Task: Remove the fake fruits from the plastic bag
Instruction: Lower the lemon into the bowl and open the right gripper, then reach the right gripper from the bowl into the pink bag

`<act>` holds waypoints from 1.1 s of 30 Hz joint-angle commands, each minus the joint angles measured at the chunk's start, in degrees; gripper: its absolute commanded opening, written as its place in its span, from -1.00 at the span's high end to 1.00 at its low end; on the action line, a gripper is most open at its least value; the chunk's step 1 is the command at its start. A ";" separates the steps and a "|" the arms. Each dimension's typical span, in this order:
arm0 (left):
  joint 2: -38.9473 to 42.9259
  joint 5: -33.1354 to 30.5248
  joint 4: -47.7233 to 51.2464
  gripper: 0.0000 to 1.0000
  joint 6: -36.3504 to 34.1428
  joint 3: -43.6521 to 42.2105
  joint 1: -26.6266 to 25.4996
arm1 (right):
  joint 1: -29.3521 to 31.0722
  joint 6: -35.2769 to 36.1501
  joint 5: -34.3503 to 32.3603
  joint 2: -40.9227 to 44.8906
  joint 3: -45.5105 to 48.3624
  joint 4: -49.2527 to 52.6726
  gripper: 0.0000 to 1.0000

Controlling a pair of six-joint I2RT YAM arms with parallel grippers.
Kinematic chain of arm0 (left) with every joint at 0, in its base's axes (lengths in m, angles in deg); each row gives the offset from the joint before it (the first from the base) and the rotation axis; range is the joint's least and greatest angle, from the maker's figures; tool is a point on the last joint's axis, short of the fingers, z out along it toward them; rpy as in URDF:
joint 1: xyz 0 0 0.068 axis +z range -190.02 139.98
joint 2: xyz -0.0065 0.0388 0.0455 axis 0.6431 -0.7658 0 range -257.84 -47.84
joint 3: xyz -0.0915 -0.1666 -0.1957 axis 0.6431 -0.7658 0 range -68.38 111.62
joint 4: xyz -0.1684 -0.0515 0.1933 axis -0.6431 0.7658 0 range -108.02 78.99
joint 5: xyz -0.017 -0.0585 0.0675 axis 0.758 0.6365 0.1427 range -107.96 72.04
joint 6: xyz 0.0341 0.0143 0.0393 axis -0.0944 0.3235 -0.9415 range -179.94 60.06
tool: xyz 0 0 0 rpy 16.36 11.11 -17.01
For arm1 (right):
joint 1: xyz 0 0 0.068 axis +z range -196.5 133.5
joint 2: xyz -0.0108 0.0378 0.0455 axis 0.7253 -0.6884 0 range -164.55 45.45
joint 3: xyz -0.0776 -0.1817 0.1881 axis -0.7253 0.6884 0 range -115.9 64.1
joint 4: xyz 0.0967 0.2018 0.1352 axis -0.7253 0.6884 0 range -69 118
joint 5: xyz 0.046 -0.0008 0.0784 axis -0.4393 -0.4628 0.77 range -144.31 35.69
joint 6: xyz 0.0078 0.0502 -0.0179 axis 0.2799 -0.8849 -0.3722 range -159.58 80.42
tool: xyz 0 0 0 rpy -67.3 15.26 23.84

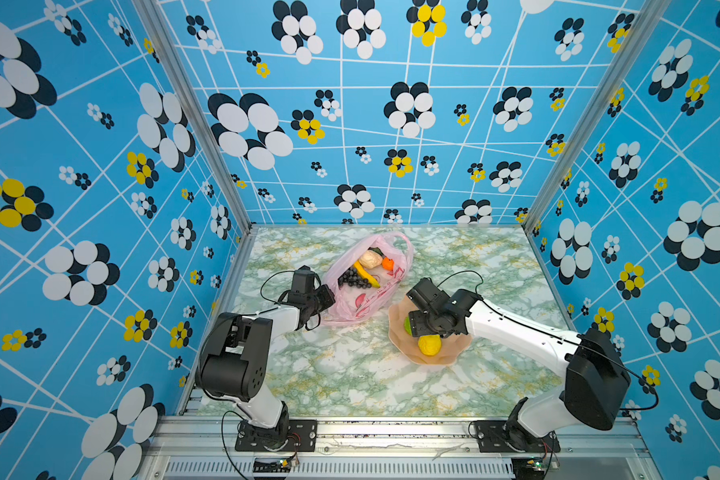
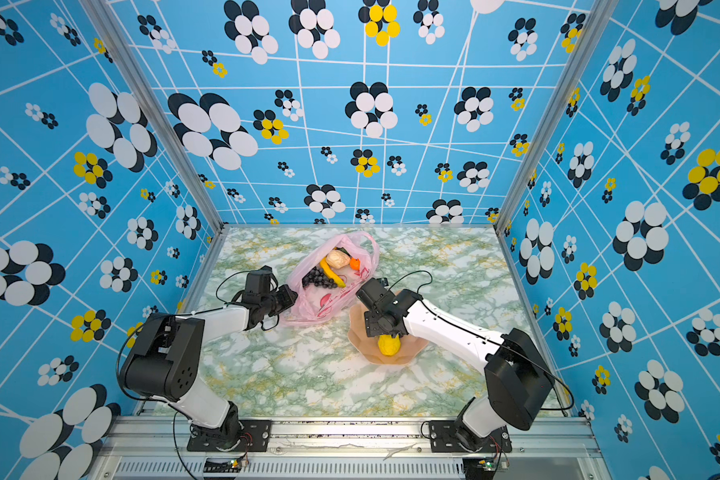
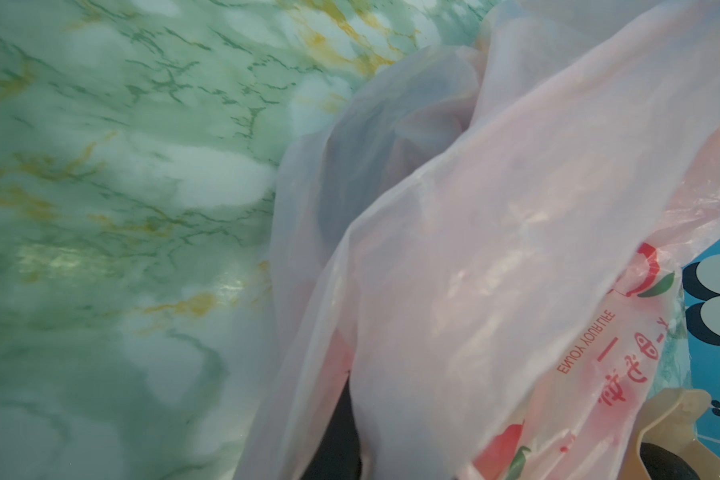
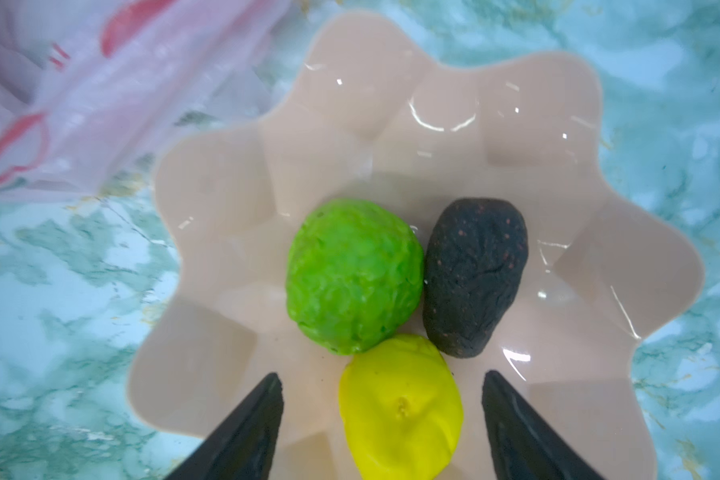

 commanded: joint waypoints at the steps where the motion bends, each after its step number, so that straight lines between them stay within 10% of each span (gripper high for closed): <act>1: 1.58 1.16 -1.33 0.70 -1.70 -0.34 -0.65 | -0.28 3.53 -0.84 -2.29 -5.62 -2.01 -0.55; 33: 4.41 1.02 -2.71 0.71 -1.85 -1.65 -0.76 | -5.49 15.19 4.91 -42.46 -53.79 -4.46 -0.48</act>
